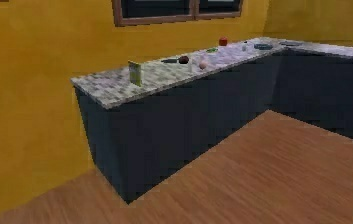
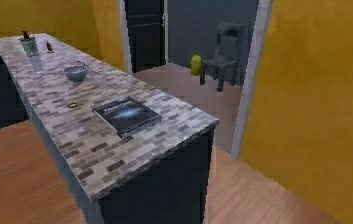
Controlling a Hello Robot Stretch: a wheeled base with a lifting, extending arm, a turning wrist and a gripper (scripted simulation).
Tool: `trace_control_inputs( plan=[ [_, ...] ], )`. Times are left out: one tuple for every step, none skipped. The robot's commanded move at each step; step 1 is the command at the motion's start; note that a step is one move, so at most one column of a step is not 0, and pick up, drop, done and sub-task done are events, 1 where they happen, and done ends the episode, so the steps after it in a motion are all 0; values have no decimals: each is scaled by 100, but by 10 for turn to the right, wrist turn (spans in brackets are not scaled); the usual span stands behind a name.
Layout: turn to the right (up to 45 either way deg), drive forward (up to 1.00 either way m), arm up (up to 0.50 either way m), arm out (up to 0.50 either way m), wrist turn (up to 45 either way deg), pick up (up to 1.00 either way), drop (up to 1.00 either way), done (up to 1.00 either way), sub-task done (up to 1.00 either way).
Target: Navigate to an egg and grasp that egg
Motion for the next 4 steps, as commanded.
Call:
trace_control_inputs(
  plan=[
    [0,35,0,0,0,0,0,0,0],
    [240,0,0,0,0,0,0,0,0],
    [0,50,0,0,0,0,0,0,0],
    [-450,0,0,0,0,0,0,0,0]
  ],
)
